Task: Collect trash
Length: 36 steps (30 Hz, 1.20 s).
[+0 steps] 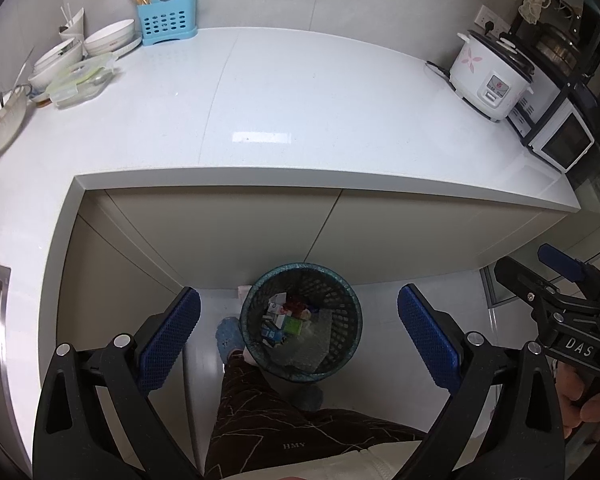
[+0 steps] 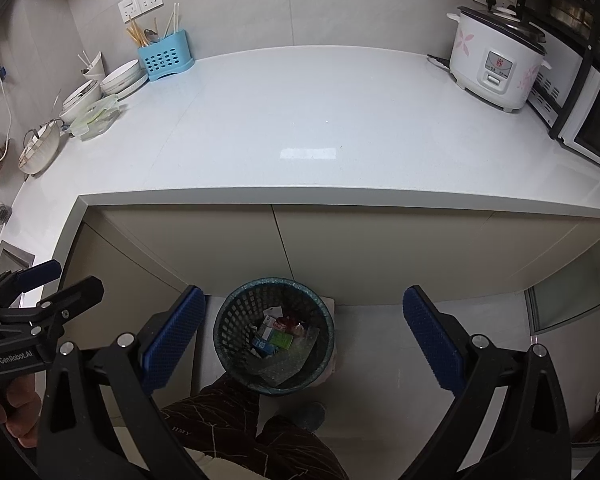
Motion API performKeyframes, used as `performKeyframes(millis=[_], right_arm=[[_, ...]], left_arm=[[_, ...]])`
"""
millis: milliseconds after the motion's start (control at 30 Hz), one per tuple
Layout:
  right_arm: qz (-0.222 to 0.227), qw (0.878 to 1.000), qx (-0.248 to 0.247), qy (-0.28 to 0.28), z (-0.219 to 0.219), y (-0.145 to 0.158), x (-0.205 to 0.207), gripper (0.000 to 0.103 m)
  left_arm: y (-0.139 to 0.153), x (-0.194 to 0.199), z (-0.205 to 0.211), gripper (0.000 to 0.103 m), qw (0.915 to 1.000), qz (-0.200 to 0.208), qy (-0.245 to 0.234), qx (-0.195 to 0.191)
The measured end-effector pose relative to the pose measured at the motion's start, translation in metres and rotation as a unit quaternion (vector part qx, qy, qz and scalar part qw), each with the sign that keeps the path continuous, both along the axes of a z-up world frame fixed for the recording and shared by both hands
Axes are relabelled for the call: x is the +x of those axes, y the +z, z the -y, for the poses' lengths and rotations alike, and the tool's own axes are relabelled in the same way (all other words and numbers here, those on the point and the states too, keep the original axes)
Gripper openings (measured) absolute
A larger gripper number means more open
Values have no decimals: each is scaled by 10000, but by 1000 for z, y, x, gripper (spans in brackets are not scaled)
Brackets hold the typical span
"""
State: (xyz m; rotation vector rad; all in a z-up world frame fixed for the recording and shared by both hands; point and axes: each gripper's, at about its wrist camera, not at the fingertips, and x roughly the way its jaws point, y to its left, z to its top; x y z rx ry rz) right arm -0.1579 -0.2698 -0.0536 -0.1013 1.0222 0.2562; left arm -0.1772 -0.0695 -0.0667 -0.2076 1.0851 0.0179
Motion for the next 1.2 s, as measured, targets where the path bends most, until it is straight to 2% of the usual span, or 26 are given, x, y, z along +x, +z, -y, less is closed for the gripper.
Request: performKeyframes(millis=[733,1200], right_arm=[[-15,9999,69,92,-5,-1,0,95],[-16,9999,63,109,-3,-1,3,95]], left_arm=[[4,-2,2,97,10000,28,39,84],[0,-1,-5,97,9999,13,112,-5]])
